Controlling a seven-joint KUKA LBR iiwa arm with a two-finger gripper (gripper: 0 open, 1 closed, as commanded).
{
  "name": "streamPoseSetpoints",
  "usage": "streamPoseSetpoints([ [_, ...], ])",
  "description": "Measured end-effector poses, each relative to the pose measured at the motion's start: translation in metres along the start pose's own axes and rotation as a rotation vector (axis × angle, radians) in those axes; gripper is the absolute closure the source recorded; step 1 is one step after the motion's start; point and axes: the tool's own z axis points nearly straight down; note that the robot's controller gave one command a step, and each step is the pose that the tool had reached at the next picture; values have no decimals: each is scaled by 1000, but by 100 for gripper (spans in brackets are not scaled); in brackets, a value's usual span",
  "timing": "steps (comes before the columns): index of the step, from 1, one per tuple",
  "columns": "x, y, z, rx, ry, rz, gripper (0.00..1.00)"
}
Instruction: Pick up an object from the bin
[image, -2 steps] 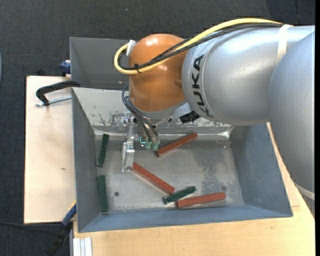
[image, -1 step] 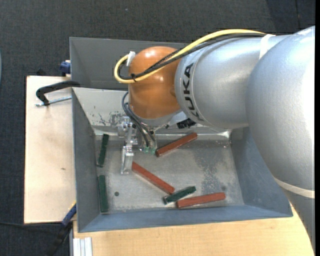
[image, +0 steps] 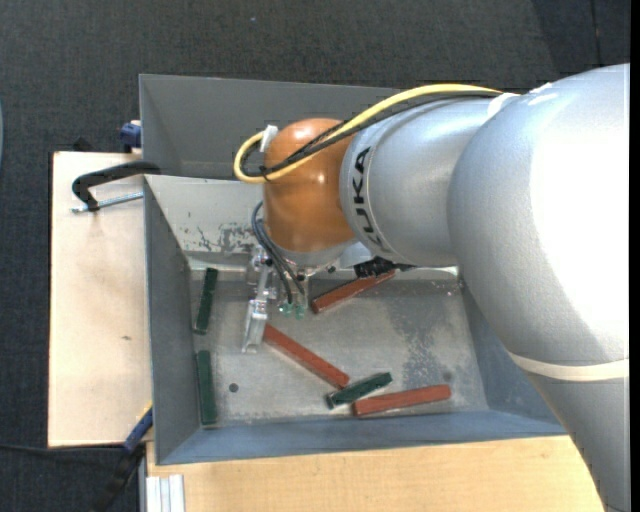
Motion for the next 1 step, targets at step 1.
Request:
streamPoseSetpoints([
  [1, -14, 16, 27, 0, -2, 33, 0],
])
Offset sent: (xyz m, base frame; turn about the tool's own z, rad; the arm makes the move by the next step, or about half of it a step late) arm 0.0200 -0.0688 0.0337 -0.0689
